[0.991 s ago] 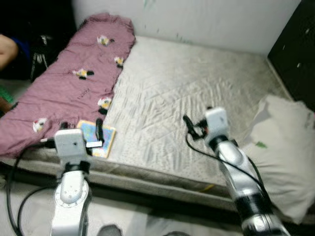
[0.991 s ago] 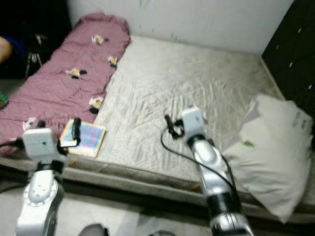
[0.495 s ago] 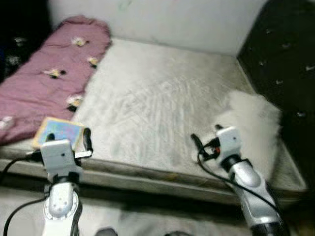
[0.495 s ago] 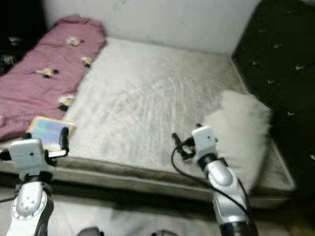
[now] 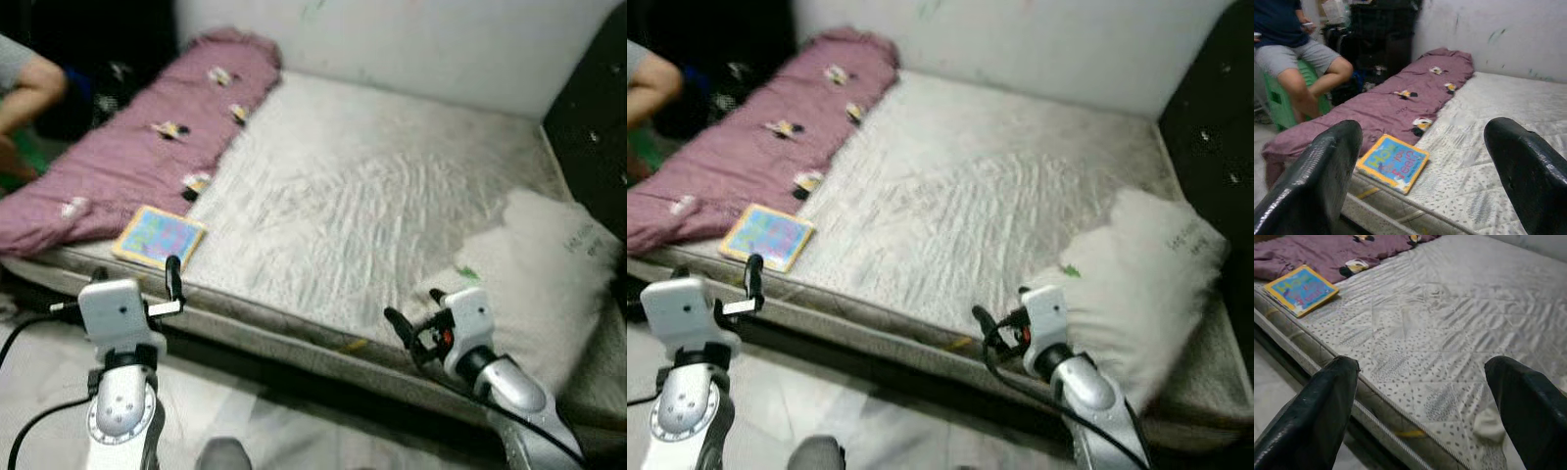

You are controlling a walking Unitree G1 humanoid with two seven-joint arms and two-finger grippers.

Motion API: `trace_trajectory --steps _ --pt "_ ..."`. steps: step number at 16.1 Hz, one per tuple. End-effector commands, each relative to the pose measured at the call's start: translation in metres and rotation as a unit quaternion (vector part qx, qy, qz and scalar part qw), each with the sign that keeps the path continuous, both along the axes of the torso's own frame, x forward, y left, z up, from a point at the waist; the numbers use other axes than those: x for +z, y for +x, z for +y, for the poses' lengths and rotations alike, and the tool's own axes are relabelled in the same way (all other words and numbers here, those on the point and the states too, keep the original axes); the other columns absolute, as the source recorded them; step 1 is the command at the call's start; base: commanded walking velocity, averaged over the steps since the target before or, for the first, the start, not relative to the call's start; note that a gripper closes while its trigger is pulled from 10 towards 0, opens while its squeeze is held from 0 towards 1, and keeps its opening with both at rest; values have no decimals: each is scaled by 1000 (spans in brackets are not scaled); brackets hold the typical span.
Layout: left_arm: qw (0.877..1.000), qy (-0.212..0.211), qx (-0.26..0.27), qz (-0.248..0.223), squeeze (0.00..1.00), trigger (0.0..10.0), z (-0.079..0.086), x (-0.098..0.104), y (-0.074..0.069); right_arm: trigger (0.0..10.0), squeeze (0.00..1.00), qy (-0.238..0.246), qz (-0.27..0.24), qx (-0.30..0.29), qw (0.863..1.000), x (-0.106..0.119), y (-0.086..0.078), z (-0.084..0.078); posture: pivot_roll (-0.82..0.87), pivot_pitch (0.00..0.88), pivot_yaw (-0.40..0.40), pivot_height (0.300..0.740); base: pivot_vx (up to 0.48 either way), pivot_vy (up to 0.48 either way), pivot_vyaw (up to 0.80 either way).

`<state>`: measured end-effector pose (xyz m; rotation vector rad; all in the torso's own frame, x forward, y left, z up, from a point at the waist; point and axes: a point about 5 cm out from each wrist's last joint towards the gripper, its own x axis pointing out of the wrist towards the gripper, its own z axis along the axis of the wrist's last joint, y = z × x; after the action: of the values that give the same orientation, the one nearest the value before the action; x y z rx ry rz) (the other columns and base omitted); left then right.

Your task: Clean up the room

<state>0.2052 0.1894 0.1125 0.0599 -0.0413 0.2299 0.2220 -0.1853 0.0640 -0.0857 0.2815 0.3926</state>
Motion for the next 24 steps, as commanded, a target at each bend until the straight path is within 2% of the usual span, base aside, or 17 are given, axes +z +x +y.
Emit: trace_trajectory --steps 1,3,8,14,17,18,20,23,24 --pt "1000 1 -21 -17 0 10000 -5 7 5 10000 0 -8 -14 -5 1000 4 3 -4 23 0 -80 740 0 0 0" --pt "999 1 -32 -25 0 10000 -6 10 8 10000 0 -5 -14 -13 1000 0 6 -6 25 0 -77 740 0 0 0" --pt "999 -1 -40 -30 0 10000 -7 12 9 10000 0 -13 1 -15 1000 -21 8 -16 31 0 -82 740 346 0 0" --pt "999 -6 -44 -27 0 10000 -9 10 11 10000 0 -21 35 -40 998 -57 26 -25 27 0 -81 740 367 0 -183" --pt "999 -6 -34 -20 0 10000 -9 7 13 10000 0 -31 75 -60 995 -80 14 -35 24 0 -80 740 85 0 0" --pt "999 -9 -28 -12 0 10000 -10 4 15 10000 0 -46 106 -77 990 -93 3 -43 18 0 -83 740 0 0 0" --pt "999 -8 -36 -18 0 10000 -11 7 21 10000 0 -61 126 -89 986 -101 -5 -49 13 0 -75 740 0 0 0" --pt "1000 2 -28 -14 0 10000 -4 11 20 10000 0 -53 136 -115 983 -99 -1 -58 -2 0 -44 740 0 0 -533" --pt "999 6 -37 0 0 10000 -5 8 16 10000 0 -32 123 -120 985 -97 4 -53 0 0 -33 740 0 0 -800"
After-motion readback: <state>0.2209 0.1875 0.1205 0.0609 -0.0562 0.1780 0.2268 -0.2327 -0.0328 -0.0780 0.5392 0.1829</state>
